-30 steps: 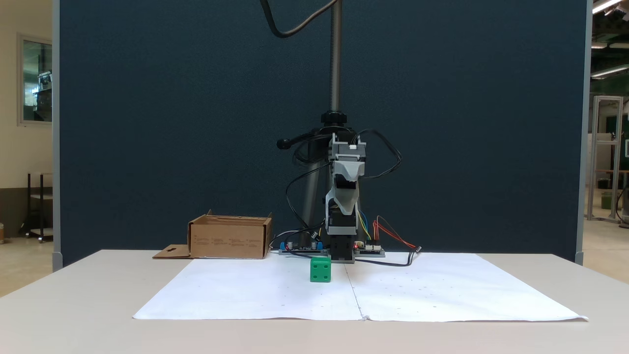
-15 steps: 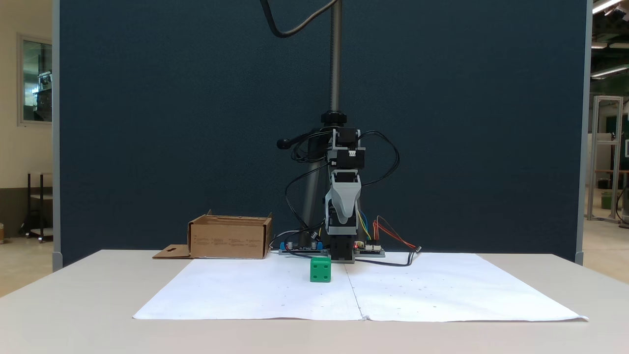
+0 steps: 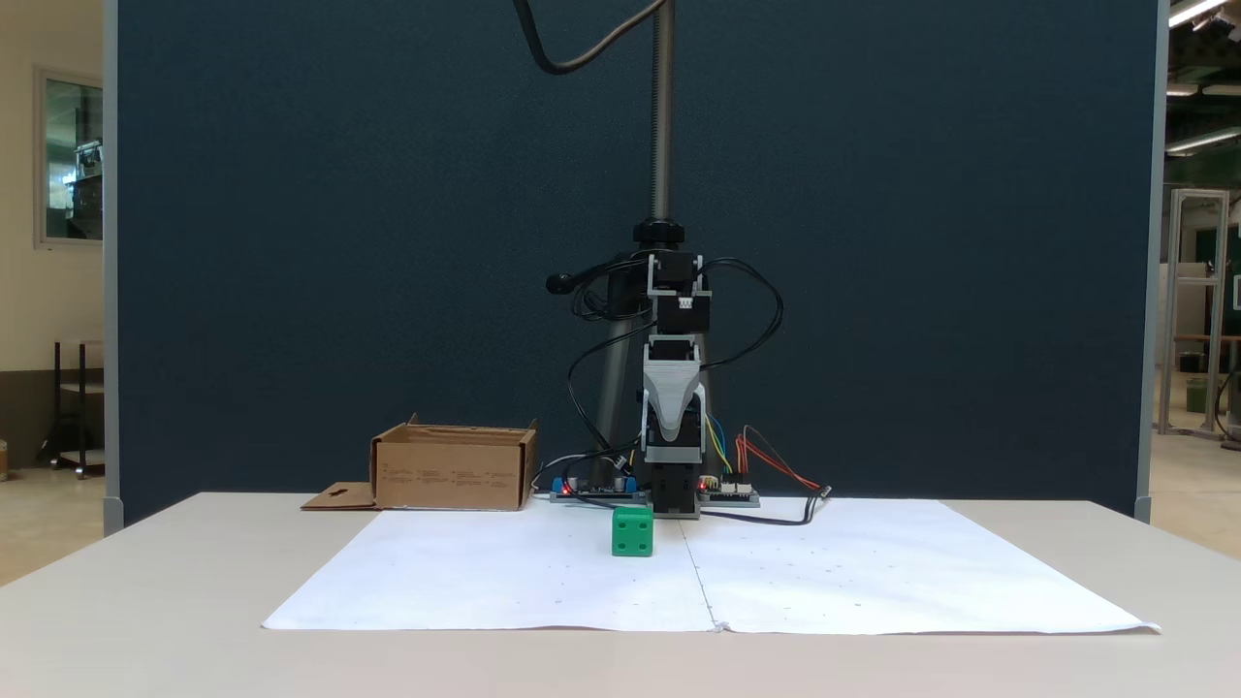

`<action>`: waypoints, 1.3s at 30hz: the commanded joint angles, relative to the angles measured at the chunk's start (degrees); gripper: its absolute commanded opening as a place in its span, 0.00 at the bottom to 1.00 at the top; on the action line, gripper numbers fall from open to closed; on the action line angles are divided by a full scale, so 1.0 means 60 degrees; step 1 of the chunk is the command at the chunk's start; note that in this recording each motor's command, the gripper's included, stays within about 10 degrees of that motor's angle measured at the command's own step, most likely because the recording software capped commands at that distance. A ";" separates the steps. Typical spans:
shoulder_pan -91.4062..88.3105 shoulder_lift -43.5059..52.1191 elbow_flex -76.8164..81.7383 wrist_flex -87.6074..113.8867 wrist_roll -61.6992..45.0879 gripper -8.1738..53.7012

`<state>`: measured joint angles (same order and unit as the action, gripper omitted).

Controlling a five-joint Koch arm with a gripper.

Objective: Grasp a green dice and put it in the bin.

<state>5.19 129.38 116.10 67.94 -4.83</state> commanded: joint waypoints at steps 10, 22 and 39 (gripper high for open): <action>0.1729 0.0776 -0.0674 -0.0762 -0.2578 0.92; 0.2944 -0.0513 -0.0645 -0.1128 -0.3062 0.92; 0.2944 -0.3018 -0.0615 -0.2549 -0.3325 0.92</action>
<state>21.97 110.83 116.10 54.76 -18.19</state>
